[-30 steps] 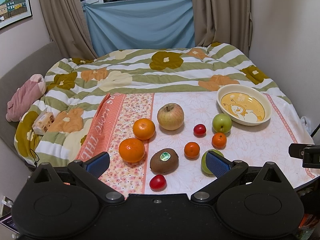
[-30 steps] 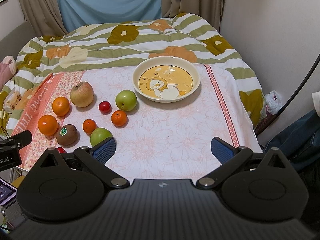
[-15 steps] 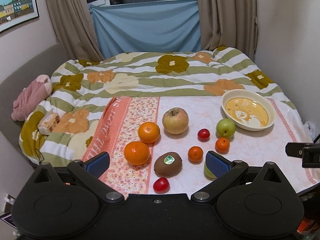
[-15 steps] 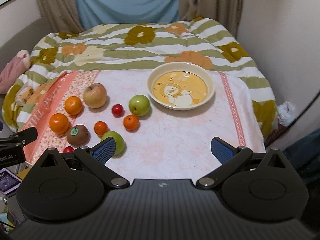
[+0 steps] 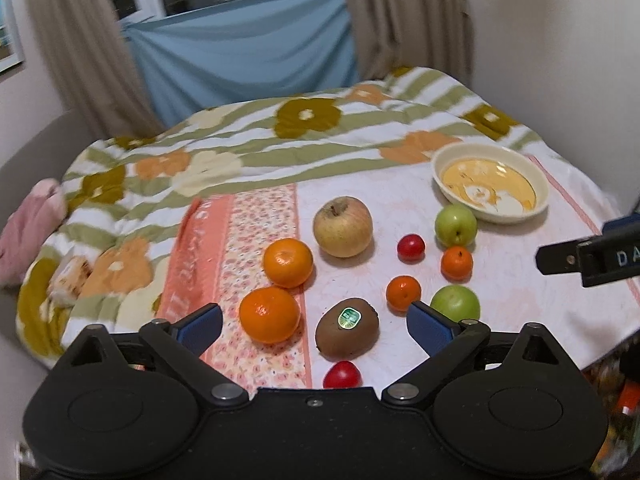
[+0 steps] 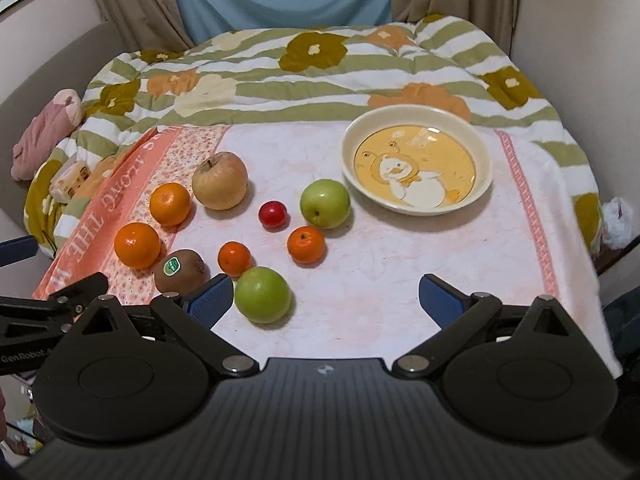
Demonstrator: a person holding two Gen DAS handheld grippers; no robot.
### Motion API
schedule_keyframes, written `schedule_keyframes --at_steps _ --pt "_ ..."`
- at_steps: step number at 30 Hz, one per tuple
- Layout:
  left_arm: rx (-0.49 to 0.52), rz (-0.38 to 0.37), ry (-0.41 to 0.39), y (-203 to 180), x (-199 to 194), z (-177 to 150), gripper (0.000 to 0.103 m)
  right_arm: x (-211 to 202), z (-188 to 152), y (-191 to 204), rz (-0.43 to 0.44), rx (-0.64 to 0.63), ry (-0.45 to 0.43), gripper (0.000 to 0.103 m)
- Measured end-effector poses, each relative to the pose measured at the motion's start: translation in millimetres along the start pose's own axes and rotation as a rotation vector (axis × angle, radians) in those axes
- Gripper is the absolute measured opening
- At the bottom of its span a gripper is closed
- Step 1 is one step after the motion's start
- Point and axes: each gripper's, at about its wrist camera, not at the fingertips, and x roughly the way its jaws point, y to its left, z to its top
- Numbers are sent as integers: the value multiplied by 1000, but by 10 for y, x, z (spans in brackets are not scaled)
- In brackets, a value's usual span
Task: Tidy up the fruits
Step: 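Grasp the kiwi with the left tool while the right tool grasps the green apple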
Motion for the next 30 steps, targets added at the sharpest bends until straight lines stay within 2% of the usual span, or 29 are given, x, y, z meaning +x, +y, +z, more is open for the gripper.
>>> schedule_keyframes --at_steps 8,15,20,26,30 --pt "211 -132 -4 59 452 -54 92 497 -135 292 -26 50 68 103" --pt "372 -238 13 -41 807 -81 86 765 -153 358 -49 111 95 103" --pt "430 -284 51 -70 1008 -117 84 914 -148 410 -60 129 108 103" --pt "482 -302 96 -104 1176 -218 83 1064 -180 443 -71 152 130 102" --pt "509 -313 119 -113 1261 -259 75 1139 -198 464 -74 157 137 102"
